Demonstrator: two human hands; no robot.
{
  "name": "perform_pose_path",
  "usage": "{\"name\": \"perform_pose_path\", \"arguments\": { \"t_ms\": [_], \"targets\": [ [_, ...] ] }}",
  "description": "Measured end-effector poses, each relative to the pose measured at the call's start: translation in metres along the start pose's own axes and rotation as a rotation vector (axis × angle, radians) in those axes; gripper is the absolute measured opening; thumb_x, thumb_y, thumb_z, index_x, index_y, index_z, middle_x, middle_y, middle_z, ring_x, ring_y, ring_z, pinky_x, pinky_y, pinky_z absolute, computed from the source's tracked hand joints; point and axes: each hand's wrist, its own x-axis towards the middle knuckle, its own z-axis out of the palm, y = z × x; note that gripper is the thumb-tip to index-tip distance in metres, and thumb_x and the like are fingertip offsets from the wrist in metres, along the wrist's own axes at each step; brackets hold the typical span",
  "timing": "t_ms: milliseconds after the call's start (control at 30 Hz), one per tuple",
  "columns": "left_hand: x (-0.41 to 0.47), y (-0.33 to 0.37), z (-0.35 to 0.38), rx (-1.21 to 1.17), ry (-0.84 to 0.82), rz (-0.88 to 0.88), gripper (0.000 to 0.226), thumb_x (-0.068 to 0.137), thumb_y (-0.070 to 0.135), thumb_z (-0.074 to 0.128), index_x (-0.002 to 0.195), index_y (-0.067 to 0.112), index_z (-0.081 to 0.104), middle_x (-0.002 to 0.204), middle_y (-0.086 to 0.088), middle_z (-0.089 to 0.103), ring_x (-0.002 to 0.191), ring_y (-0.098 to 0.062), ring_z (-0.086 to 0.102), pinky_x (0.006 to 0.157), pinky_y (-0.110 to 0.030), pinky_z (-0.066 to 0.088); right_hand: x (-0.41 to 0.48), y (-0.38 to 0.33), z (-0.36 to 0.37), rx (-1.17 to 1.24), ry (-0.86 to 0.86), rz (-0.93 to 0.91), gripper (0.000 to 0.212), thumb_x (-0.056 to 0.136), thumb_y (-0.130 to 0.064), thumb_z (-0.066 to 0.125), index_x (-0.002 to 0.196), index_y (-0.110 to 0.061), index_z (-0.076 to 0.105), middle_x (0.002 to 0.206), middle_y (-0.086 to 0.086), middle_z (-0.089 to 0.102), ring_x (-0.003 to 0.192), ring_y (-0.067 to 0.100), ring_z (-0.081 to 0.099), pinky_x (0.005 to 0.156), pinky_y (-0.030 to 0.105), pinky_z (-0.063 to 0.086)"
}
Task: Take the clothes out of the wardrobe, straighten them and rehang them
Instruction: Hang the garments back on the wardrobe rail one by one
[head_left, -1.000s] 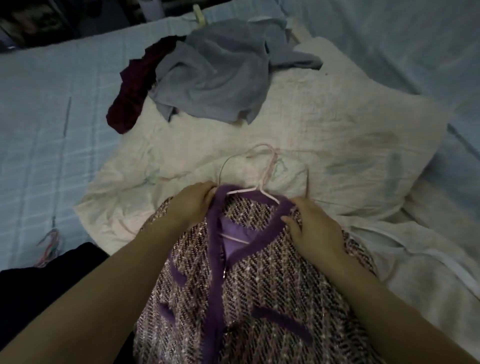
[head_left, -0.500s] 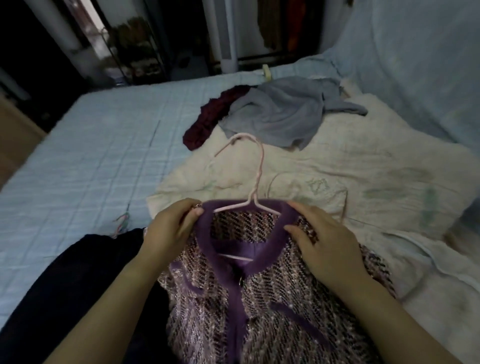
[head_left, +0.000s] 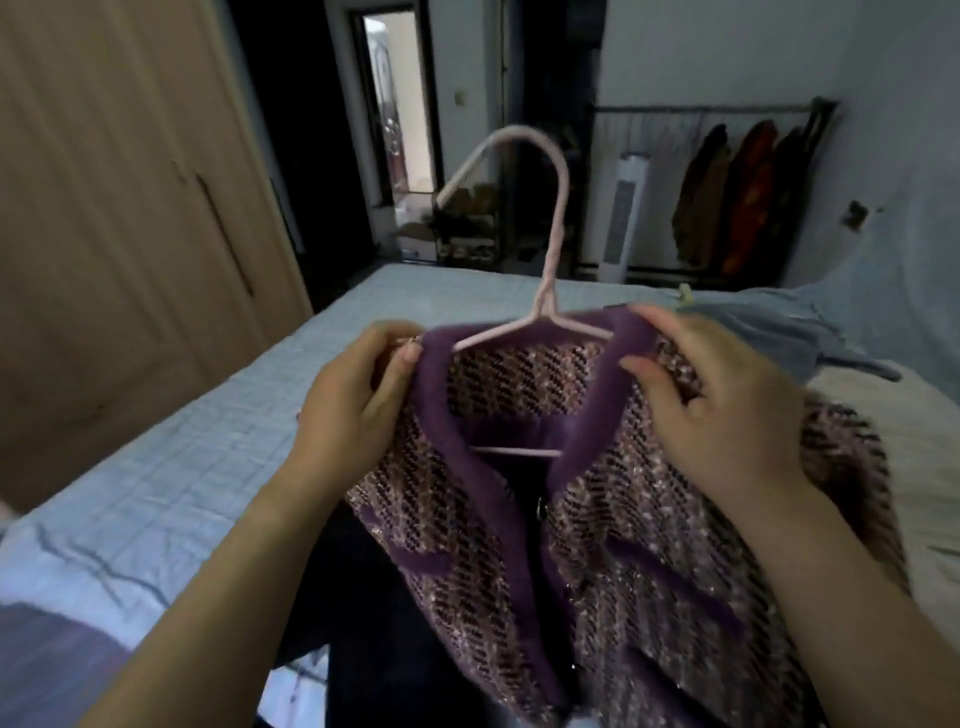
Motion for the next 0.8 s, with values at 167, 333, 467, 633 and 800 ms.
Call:
{"name": "perform_pose_path", "arguments": {
  "t_ms": [167,333,467,633,800],
  "targets": [
    [-0.031,0.012,-0.142,0.166,0.1,0.077,0.028,0.089,0.047,0.046,0.116,0.041,0.051,0.109,0.028,0.058,0.104,-0.002,0.057,0.084,-0.029,0.044,0.038,-0.104,0.024,0.21,0.071,-0.104,0.036,0.091,-0.031,0.056,0.121,-0.013,0.059,0.108,0.004,0.067,0.095,0.019,0.061,0.079,0.03,0.046],
    [-0.121,-0.032,-0.243,0.375,0.242,-0.138,0.028,0.083,0.046,0.054,0.111,0.039,0.054,0.095,0.025,0.06,0.095,-0.008,0.059,0.077,-0.03,0.045,0.014,-0.221,0.095,0.425,-0.069,-0.225,0.038,0.089,-0.033,0.056,0.12,-0.011,0.06,0.108,0.004,0.067,0.095,0.015,0.06,0.079,0.023,0.044],
    [-0.177,-0.062,-0.306,0.52,0.393,-0.316,0.026,0.082,0.04,0.058,0.109,0.038,0.057,0.094,0.018,0.061,0.092,-0.015,0.061,0.075,-0.031,0.045,0.009,-0.301,0.149,0.617,-0.163,-0.339,0.039,0.088,-0.035,0.058,0.119,-0.011,0.062,0.108,0.003,0.068,0.096,0.018,0.063,0.082,0.025,0.046],
    [-0.199,-0.111,-0.392,0.762,0.473,-0.352,0.031,0.087,0.039,0.051,0.115,0.028,0.056,0.103,0.009,0.061,0.097,-0.013,0.053,0.076,-0.028,0.037,0.025,-0.402,0.217,0.816,-0.196,-0.403,0.036,0.087,-0.031,0.064,0.117,-0.011,0.063,0.106,-0.011,0.059,0.097,-0.001,0.053,0.087,0.006,0.037],
    [-0.232,-0.199,-0.46,0.88,0.332,-0.558,0.044,0.083,0.055,0.039,0.115,0.028,0.055,0.111,0.003,0.064,0.098,-0.024,0.06,0.074,-0.033,0.045,0.007,-0.496,0.328,0.955,-0.431,-0.408,0.038,0.083,-0.035,0.064,0.115,-0.014,0.065,0.104,-0.014,0.059,0.097,0.006,0.06,0.085,0.012,0.042]
  ]
}}
